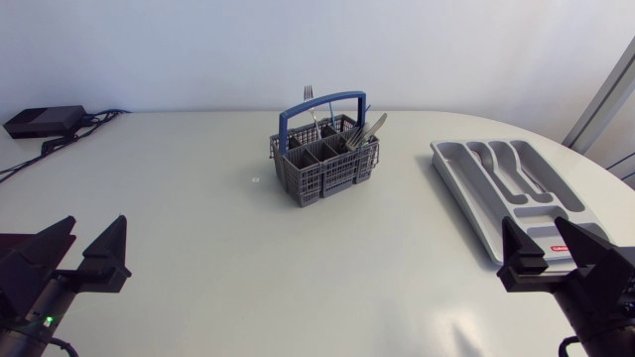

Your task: Sort the cutlery from the basket into the organizer compartments.

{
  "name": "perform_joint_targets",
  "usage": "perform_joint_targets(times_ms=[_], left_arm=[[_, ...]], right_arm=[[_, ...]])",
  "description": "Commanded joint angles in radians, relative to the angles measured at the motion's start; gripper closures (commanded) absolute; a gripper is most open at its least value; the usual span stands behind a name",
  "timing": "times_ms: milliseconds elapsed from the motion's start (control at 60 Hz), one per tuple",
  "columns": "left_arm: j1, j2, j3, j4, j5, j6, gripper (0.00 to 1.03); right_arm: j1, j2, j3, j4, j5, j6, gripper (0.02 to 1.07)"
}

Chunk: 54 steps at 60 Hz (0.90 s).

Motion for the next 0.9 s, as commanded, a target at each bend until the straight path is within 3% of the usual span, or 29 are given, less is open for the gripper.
perform_joint_targets(times_ms=[0,717,883], left_arm=[[-0.008,-0.005,-0.017,-0.002,-0.005,-0.017,0.04],[-0.023,-0.008,-0.017,0.036,-0.005,0.011,0.05],[-0.02,0.015,0.057,0.044,-0.005,0.031,0.1]], right_arm=[[0.007,-0.007,-0.018,-0.005,-0.002,0.026,0.06],[0.007,-0.01,-0.018,0.002,0.012,-0.011,0.06],[0.013,0.006,0.0,0.012,0.02,-0.02,0.06]])
